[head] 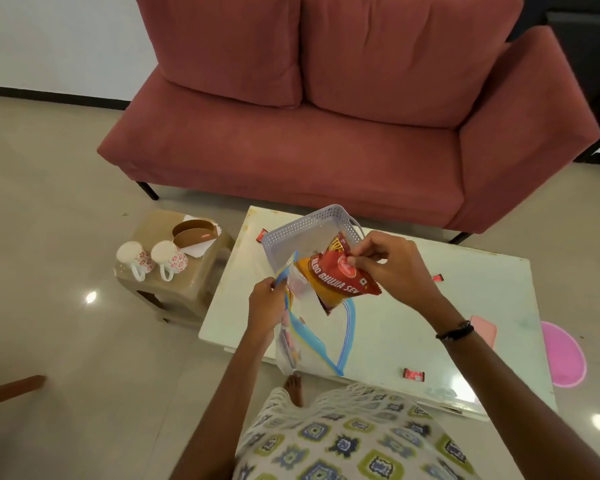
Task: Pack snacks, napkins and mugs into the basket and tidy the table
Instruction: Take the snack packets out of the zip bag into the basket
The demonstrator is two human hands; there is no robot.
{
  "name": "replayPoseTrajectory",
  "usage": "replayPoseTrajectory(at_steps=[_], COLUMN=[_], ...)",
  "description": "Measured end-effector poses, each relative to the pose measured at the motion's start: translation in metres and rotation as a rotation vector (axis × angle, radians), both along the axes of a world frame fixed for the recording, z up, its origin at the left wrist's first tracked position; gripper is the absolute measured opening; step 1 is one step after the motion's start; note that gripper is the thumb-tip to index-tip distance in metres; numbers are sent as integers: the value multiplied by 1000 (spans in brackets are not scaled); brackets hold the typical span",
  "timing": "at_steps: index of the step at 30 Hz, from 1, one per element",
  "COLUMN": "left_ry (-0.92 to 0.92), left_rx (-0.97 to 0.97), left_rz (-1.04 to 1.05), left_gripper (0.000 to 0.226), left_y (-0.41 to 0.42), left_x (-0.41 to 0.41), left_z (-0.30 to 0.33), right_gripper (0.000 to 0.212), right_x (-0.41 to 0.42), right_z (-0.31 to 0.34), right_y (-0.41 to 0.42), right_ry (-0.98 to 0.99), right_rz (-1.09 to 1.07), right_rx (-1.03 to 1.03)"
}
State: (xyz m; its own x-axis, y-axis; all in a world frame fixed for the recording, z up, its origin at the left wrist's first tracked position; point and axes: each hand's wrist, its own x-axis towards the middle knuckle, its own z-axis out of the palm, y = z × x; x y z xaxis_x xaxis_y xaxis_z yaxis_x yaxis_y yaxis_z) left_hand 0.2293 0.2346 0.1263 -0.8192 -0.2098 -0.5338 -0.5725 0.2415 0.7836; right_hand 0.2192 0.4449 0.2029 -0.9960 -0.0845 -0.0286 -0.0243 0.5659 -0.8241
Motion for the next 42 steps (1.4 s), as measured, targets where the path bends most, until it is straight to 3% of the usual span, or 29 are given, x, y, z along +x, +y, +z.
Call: replayPoseTrajectory(at_steps=[6,11,16,25,33,42], left_ry=[-36,-10,12,-51,-114,-97], left_rx=[109,216,392,450,366,380], left_rz=[82,215,299,322,346,302], left_gripper=[38,36,43,38,29,31], left_y=[-7,-7,0,16,13,16], left_x=[-35,-73,-112,-174,-218,-233], left_z=[11,28,40,10,-68,-111], right_gripper=[12,13,14,2,13,13], right_x=[-25,-66,-120,-190,-247,-322], right_z=[4,15,-2,-118,-251,-322], right_y=[13,28,41,24,20,23], right_ry=[-183,-33,105,-42,-256,-287], right_rz=[-252,-437,-601,-580,-598,-510], right_rx=[-508,-661,-454,1,166,234])
